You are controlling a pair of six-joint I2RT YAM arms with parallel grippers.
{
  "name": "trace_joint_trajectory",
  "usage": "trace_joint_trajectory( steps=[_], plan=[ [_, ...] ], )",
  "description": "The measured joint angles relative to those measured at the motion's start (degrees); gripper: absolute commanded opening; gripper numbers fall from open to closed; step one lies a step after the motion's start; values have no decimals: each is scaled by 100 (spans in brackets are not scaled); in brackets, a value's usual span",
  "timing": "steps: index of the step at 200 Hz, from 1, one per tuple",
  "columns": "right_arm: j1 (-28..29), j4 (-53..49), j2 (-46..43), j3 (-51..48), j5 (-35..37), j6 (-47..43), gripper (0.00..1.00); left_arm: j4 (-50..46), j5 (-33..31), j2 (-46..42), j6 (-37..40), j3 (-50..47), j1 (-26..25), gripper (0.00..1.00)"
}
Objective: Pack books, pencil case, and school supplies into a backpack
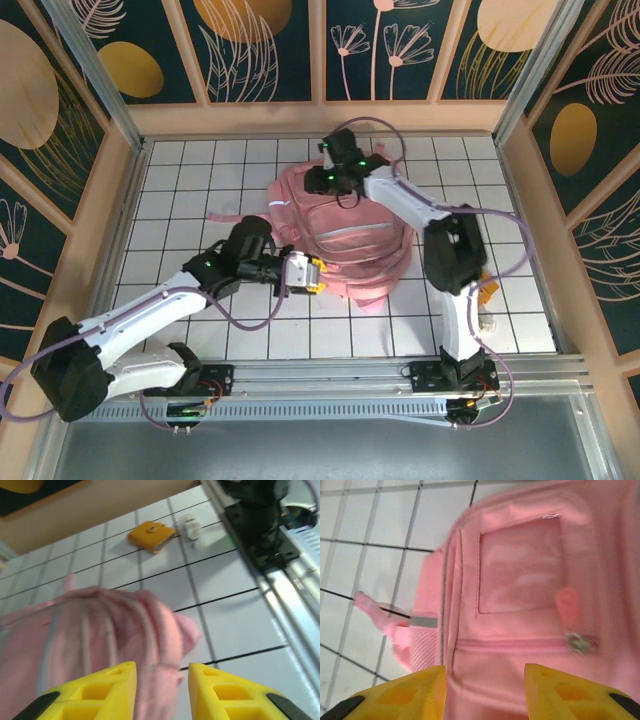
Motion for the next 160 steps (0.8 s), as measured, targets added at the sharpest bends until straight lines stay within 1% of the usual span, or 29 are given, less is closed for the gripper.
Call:
trace_joint_trajectory(
  steps=[23, 40, 58, 76, 105, 128, 160],
  plan=[
    [-181, 136, -1237, -1027, 55, 20, 45, -157, -398, 203, 636, 190, 350, 30],
    [-188, 173, -1923, -1683, 164, 24, 45, -568, -708, 824, 1204, 632, 507, 27],
    [-173, 173, -2361, -2240, 247, 46, 45, -1038, -1038, 1606, 1705, 1237, 623, 26],
    [-164, 166, -2612, -2708, 323, 66, 45, -1416, -1283, 2079, 2063, 1637, 693, 28],
    [-289, 166, -2848, -3222, 437, 111, 45, -1668, -1617, 2284, 2533, 1770, 702, 28],
    [-407, 173, -2892, -3307, 455, 129, 46, -1902, -1827, 2581, 2813, 1971, 702, 28],
    [-411, 190, -2894, -3292, 505, 125, 45, -1991, -2065, 2889, 3003, 2039, 702, 29]
  ],
)
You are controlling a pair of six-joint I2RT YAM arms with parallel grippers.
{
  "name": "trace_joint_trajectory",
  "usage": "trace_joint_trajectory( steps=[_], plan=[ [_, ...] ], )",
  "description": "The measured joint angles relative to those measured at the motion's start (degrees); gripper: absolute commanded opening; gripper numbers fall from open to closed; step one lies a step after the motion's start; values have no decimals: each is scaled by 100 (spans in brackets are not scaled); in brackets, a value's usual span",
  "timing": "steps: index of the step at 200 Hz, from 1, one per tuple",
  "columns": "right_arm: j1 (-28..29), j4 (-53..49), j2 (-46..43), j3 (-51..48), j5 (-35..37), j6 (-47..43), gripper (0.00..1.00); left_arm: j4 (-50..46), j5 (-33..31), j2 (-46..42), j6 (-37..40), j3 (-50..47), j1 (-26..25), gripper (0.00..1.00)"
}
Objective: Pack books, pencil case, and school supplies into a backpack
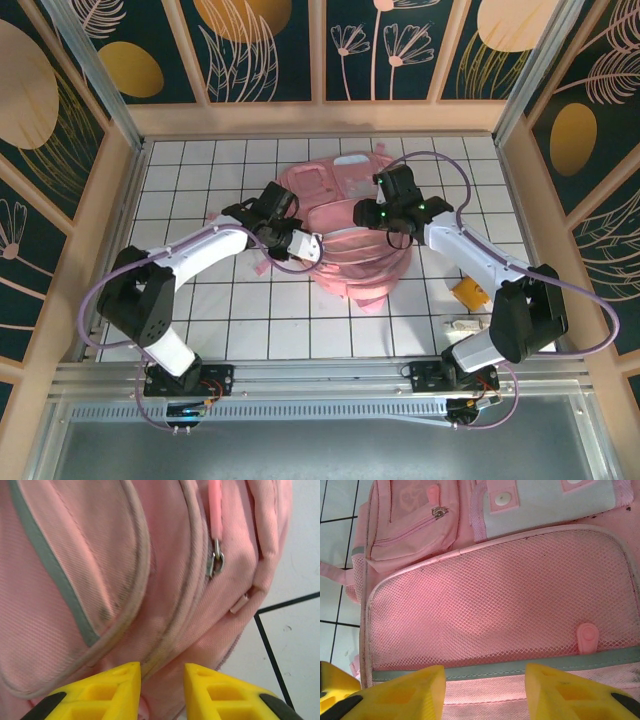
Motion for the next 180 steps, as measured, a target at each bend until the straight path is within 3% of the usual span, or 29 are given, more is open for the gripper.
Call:
trace_joint_trajectory(
  steps=[95, 108, 129, 180],
  plan=[
    [0, 107, 28, 55, -46, 109, 45, 1506, -588, 168, 291, -697, -2, 34],
    [0, 136, 37, 55, -70, 116, 45, 1604, -682, 175, 400, -702, -2, 30],
    [0, 157, 39, 55, -96, 140, 45, 1720, -726, 184, 535, -704, -7, 0],
    [120, 136, 85, 31, -289, 282, 46, 2059, -599, 140, 214, -717, -15, 0]
  ],
)
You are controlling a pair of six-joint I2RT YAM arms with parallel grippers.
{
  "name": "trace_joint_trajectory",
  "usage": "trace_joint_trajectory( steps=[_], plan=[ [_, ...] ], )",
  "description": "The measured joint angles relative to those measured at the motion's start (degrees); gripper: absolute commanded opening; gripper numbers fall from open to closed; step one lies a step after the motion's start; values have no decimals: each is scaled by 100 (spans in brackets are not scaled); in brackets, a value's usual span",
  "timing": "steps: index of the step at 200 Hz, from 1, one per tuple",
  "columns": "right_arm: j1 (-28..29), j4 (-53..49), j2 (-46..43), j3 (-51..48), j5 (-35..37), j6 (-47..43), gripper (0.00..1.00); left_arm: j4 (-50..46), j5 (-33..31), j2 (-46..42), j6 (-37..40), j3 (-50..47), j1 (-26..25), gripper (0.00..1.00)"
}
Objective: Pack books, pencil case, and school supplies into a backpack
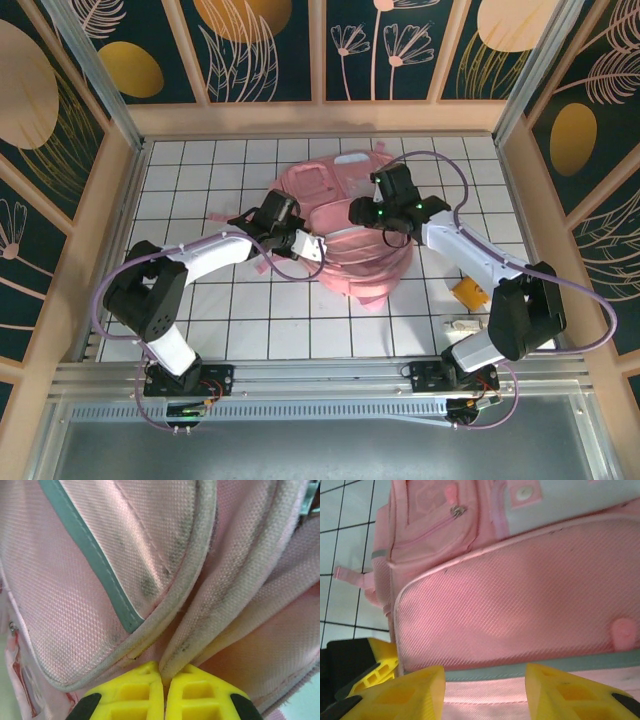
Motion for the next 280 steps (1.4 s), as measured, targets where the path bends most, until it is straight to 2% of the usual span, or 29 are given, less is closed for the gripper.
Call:
trace_joint_trajectory(
  steps=[31, 68, 108, 137, 184, 240, 267, 280],
  plan=[
    [422, -195, -280, -223, -164, -166, 46, -149, 385, -109, -632, 229, 9, 0],
    [916, -387, -1519, -909, -140, -487, 47, -216, 815, -122, -1263, 380, 9, 0],
    [964, -442, -1335, -1200, -81, -699, 39, -188, 1097, -184, -1631, 356, 37, 0],
    [916, -417, -1285, -1211, -96, -892, 46, -188, 1285, -184, -1803, 356, 103, 0],
    [688, -363, -1353, -1279, -188, -984, 46, -188, 1497, -184, -1976, 358, 116, 0],
    [728, -131, -2778, -2284, -321, -699, 48, -197, 1569, -181, -2092, 361, 116, 0],
    [728, 356, -2573, -2553, -505, -579, 49, -238, 1696, -179, -2103, 367, 116, 0],
    [708, 612, -2361, -2549, -577, -588, 53, -310, 1777, -168, -2118, 398, 116, 0]
  ],
)
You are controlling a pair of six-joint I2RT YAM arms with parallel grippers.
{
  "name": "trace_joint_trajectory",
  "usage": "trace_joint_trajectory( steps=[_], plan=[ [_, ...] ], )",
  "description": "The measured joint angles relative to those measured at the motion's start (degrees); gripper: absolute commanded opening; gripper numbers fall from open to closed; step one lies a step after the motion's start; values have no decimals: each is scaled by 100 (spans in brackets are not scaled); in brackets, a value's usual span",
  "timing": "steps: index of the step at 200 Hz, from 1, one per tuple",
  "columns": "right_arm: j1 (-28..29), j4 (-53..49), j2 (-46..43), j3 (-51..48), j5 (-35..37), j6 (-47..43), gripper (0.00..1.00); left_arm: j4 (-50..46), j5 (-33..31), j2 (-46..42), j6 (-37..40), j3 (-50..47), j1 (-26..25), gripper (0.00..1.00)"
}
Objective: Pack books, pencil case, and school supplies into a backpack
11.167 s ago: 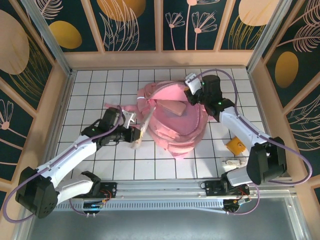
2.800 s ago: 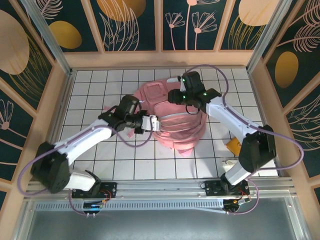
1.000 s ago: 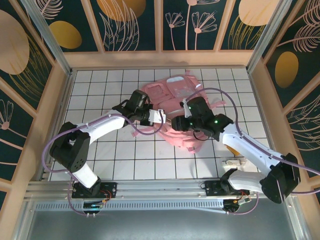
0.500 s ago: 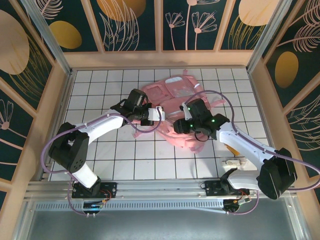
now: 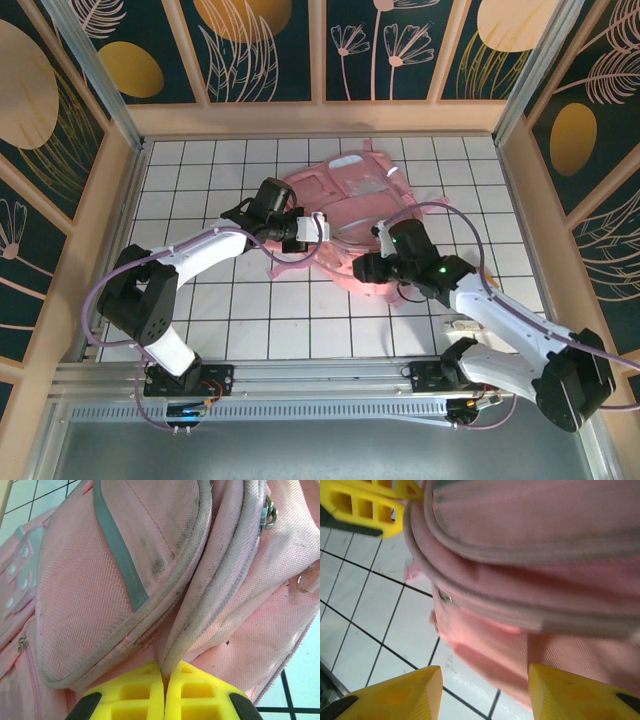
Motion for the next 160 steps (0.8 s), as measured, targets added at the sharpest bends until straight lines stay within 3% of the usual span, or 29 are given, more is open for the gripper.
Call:
trace_joint_trajectory(
  steps=[65, 93, 124, 160],
  plan=[
    [-492, 365, 457, 210, -540, -343, 61, -114, 190, 9, -116, 70, 9, 0],
    [-579, 400, 566, 210, -817, -579, 59, -105, 232, 9, -208, 70, 26, 0],
    [-702, 468, 675, 210, -1126, -811, 49, -92, 262, 9, -350, 70, 35, 0],
    [-721, 507, 691, 210, -1215, -918, 25, -92, 271, 9, -428, 70, 39, 0]
  ],
)
